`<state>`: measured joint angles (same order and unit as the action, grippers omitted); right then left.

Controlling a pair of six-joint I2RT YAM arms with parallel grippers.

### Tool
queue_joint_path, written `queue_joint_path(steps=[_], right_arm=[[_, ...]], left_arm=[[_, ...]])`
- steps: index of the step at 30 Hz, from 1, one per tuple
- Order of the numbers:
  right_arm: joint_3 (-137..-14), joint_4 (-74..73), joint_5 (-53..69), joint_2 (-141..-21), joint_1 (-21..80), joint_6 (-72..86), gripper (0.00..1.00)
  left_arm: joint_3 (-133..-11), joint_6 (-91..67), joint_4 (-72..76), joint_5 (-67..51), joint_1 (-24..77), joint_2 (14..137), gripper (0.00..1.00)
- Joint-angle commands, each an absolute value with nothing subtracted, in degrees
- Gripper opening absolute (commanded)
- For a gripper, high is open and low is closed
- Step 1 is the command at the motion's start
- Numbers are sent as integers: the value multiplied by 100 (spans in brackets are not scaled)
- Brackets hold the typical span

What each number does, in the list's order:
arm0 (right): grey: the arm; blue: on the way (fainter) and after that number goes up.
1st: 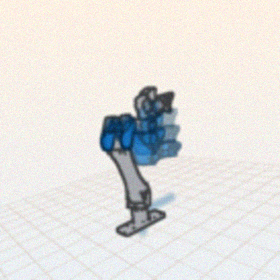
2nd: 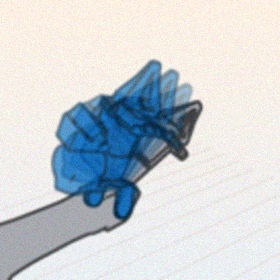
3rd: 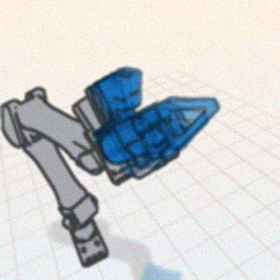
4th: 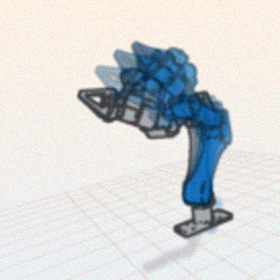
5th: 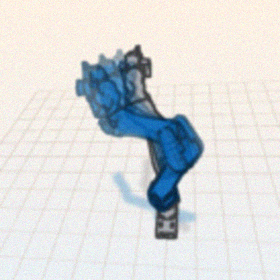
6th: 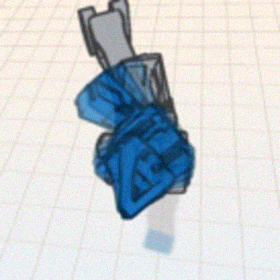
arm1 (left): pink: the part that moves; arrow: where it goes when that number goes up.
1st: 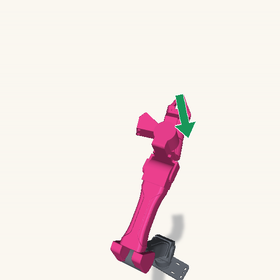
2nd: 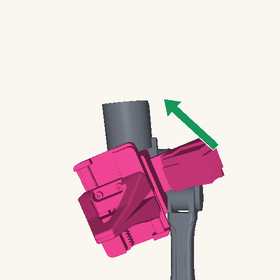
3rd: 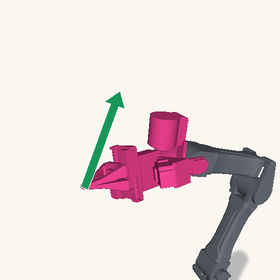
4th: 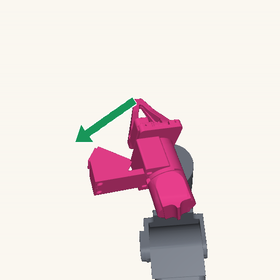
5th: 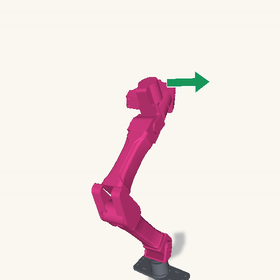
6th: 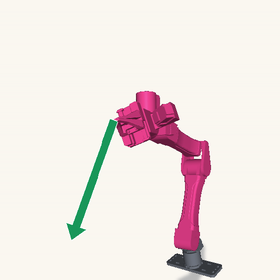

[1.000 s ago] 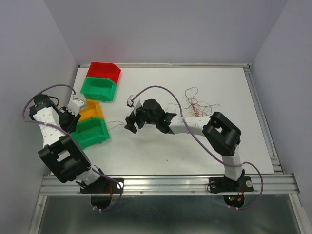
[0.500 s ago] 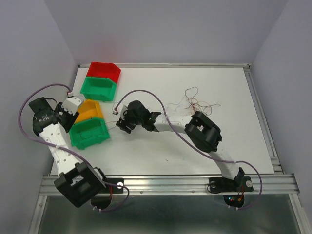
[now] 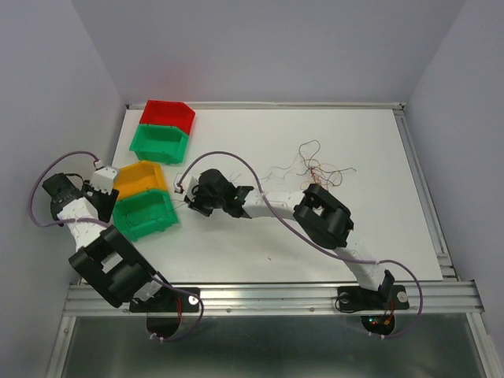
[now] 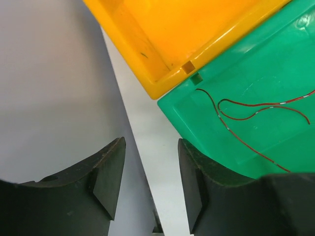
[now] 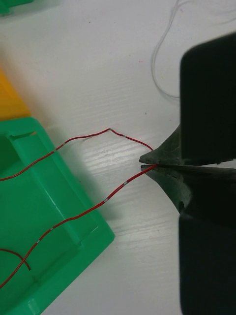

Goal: Untangle the cables

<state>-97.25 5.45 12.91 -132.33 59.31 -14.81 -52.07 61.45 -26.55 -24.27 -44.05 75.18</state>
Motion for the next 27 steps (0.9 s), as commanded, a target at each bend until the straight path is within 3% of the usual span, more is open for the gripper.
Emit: queue_joint_path(steps=[1,7,15,27], right_arm=[[-9879,686,1362,-12797,5994,-1433,1],[-9739,686,1661,-12472,6003,-1257,1],[-9607,677,2021,-12041,5994,-1037,1],[-10010,554,2171,-12480,5994,-554,1]], left_arm=[[-5326,6293,-2821,-3076,-4430,7532,59],[-5335,6232,-2698,-2988,-4237,7672,61],[-5396,6091,-2541,-2761,-3421,7989,55],[-5327,5985,-2303,-2733,-3111,7551,51]])
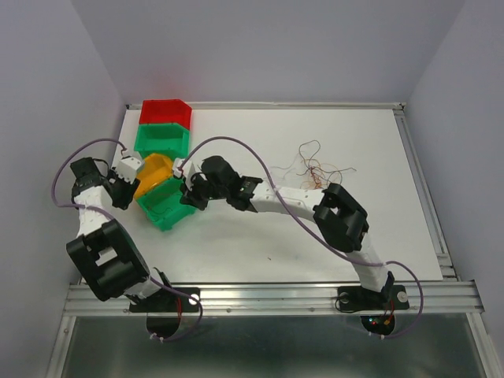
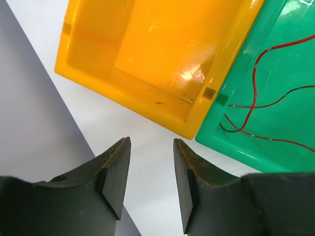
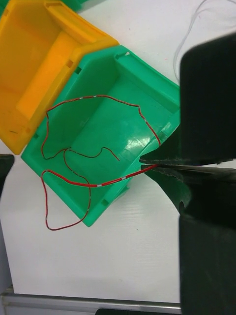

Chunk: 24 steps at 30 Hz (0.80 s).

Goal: Untangle the cables

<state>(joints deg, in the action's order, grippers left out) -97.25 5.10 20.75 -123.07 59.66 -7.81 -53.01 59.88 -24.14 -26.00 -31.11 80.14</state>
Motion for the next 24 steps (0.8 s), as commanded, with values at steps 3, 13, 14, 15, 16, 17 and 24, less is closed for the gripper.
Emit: queue_joint_path(steps=[3,13,14,15,16,17,24], right_arm=[[-10133,527,2214,-12603,5968,-501,1],[-10837,501,3085,-13139,5520,-36,1],[-10828,501,3128,-13114,5502,-35,1],[-10828,501,3146,-13096,5502,-35,1],[-10819,501,3173,-13043,5511,-18,1],[-10819,492,3182,-13017,5502,-18,1],[-11153,326,3541,-13280,5318,316,1]], left_arm=[[-5177,6073,-2320,-2795,-3103,7234,51],[-5080,6240,-2601,-3049,-3015,6355,51],[-5097,6240,-2628,-3076,-2989,6337,51],[-5106,6232,-2645,-3120,-2971,6354,51],[-5106,6231,-2646,-3146,-2918,6407,51],[-5115,6231,-2654,-3164,-2892,6442,51],[-5063,6109,-2619,-3234,-2505,6688,51]])
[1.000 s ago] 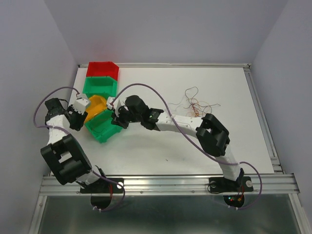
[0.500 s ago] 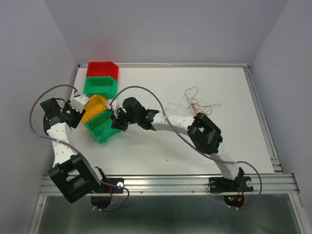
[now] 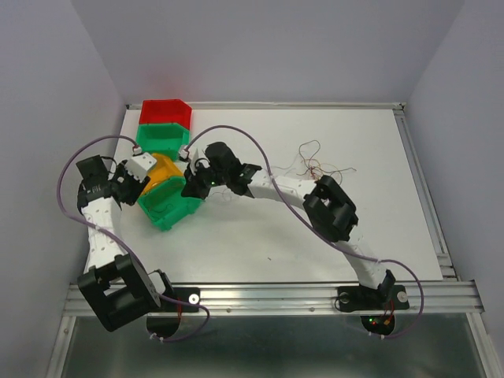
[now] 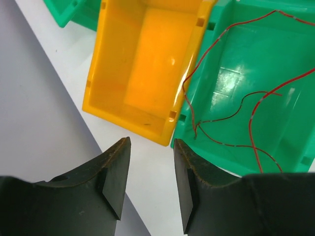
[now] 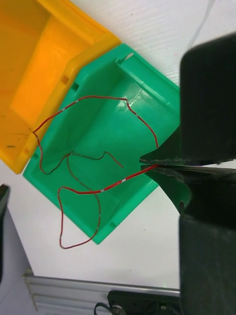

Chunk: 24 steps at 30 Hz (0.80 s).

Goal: Untangle the cables

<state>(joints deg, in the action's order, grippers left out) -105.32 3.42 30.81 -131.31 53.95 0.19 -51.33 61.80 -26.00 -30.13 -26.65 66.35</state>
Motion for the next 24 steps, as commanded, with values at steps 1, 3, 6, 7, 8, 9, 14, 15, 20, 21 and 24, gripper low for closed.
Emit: queue_joint_path(steps=[1,3,6,7,8,9,14,15,20,21,24], right_arm=[[-11232,282,3585,-13341,5300,316,0],[-11434,107,3604,-13516,5291,316,1],[-11679,18,3595,-13780,5291,387,1],[-11742,18,3612,-13860,5282,404,0],[-11812,-191,3621,-13921,5274,404,1],[-11900,-237,3595,-13974,5282,413,1],[-11909,-343,3445,-14194,5282,422,1],[-11900,-343,3463,-14212,5282,439,0],[-11488,-343,3508,-14107,5343,659,1],[-11392,-351,3429,-14037,5370,642,0],[-11075,-343,3165,-13835,5493,589,0]], left_arm=[[-5063,6074,-2593,-3226,-2461,6697,51],[-4993,5977,-2523,-3208,-2382,6706,51],[-4914,5950,-2470,-3208,-2251,6732,51],[-4887,5941,-2461,-3208,-2224,6732,51],[-4817,5941,-2452,-3191,-2180,6724,51],[-4782,5941,-2426,-3173,-2154,6715,51],[-4597,5994,-2338,-3164,-2066,6706,51],[-4553,6012,-2329,-3181,-2074,6706,51],[-4447,6135,-2364,-3234,-2074,6776,49],[-4447,6126,-2364,-3226,-2083,6785,49],[-4456,6074,-2347,-3260,-2083,6803,48]])
